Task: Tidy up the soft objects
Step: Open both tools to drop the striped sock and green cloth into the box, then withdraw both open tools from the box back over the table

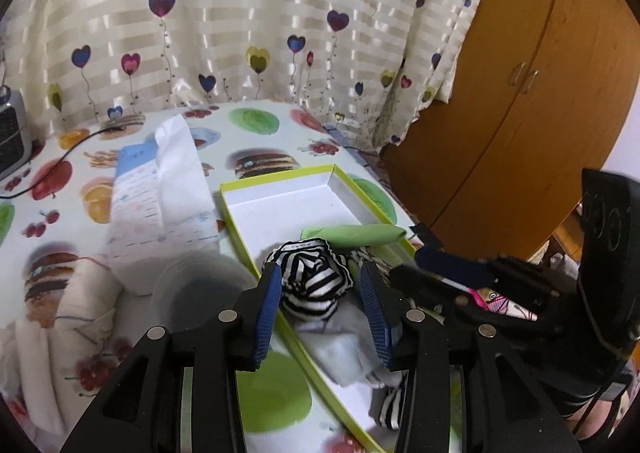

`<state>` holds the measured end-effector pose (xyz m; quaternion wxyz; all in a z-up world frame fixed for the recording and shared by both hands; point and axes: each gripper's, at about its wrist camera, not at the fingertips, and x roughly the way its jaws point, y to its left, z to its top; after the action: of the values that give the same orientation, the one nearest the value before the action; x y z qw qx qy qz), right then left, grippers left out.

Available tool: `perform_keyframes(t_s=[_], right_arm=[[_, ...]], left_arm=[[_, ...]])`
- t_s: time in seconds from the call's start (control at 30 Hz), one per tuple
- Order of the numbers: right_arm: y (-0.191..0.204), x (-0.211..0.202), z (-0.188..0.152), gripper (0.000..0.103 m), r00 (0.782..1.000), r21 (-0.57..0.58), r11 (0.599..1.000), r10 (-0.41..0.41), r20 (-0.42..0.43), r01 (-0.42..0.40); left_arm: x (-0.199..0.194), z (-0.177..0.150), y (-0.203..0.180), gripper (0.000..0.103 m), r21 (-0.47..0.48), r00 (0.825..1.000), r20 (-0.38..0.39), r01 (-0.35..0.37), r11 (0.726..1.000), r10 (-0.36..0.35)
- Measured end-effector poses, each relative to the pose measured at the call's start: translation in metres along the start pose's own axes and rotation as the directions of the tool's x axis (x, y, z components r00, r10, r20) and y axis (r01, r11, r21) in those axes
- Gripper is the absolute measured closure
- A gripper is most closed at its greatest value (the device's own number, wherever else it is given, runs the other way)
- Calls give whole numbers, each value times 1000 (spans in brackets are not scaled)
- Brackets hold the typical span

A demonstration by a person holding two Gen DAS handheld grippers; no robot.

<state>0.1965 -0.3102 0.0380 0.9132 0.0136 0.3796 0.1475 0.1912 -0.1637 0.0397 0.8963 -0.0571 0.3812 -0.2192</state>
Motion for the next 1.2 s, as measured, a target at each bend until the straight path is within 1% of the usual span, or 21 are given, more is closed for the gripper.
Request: perform_keyframes(t_s=[0.2, 0.23, 0.5, 0.97, 1.2], right_arm=[[21, -13, -13, 72, 999, -16, 999, 32, 5, -31], [24, -15, -15, 72, 999, -21, 999, 37, 4, -37], [45, -18, -25, 72, 998, -55, 997, 60, -7, -60], [75, -19, -39, 72, 993, -82, 990, 115, -30, -117], [90, -24, -47, 72, 991, -102, 986, 131, -32, -134]], left_arm=[[-28, -13, 2, 63, 10, 999, 50, 17, 1000, -17], [-31, -15, 4, 63, 10, 999, 53, 11, 1000, -11], [-43, -40, 20, 63, -26, 999, 35, -5, 1000, 5], [-62, -69, 39, 63, -78, 999, 37, -19, 997, 22], [-77, -85, 50, 63, -99, 998, 40, -47, 994, 51]])
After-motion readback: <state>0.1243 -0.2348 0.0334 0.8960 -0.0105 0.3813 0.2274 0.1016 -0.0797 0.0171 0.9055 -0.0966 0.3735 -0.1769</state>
